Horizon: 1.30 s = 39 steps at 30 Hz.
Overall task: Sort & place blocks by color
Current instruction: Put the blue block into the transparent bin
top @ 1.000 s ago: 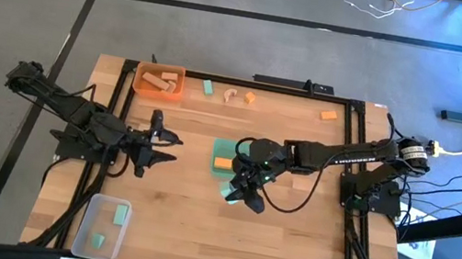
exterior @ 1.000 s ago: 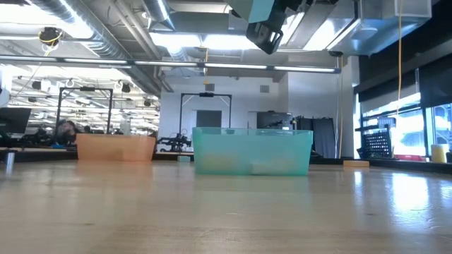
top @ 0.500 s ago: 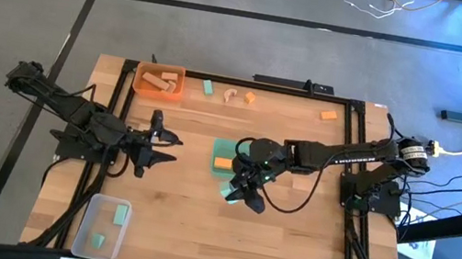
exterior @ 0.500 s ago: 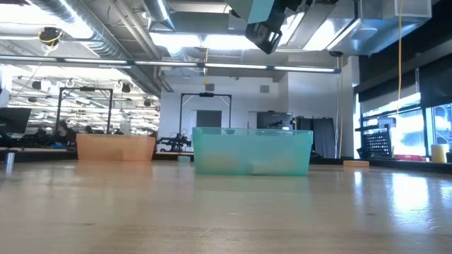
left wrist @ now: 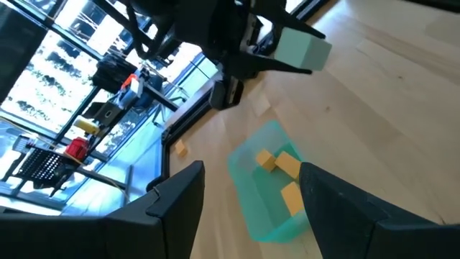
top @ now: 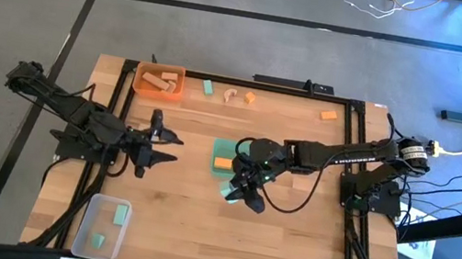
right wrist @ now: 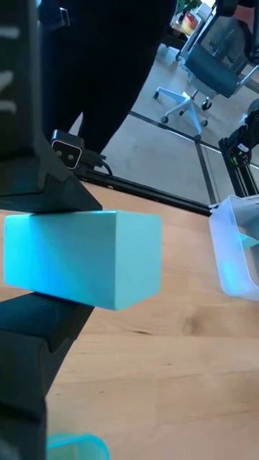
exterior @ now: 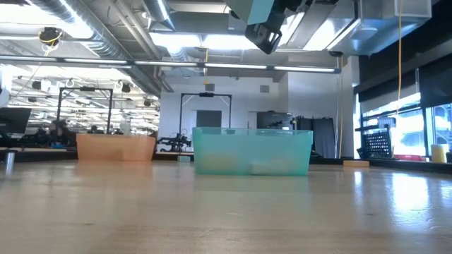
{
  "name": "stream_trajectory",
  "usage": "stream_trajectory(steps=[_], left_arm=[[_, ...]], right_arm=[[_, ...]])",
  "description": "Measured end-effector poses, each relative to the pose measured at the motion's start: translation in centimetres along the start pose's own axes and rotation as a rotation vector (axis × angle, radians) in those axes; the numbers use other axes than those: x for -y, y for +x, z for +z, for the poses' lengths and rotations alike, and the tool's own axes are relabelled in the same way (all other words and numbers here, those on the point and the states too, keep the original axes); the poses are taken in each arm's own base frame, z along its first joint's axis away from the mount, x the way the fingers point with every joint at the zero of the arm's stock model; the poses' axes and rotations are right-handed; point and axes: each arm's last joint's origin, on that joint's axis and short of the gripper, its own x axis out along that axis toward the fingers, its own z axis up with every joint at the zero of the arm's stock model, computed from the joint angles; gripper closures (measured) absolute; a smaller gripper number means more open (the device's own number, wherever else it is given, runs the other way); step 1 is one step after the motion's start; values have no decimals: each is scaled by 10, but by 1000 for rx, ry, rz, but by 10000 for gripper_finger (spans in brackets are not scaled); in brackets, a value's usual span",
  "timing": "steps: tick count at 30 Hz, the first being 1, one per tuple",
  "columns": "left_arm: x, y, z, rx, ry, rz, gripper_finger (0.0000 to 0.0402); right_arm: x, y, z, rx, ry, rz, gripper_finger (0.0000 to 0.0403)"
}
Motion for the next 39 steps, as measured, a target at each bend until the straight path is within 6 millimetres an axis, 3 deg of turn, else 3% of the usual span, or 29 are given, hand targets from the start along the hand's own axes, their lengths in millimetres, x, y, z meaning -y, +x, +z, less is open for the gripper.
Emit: stream_trajectory(steps=[13, 18, 27, 32, 39], left_arm=[[-2, 4, 9, 96, -40, 5, 183], [-1, 23, 11, 97, -50, 11, 183], [2, 59, 13, 202, 27, -41, 182], [8, 82, 12, 244, 90, -55, 182], [20, 111, 11, 289, 201, -39, 182]], right_arm=[[3, -1, -5, -53, 32, -14, 269], [3, -8, -5, -139, 88, -59, 269], [-20, -40, 26, -244, 6, -160, 269], [-22, -40, 32, -288, 4, -169, 269], [-13, -23, 27, -377, 12, -187, 269]])
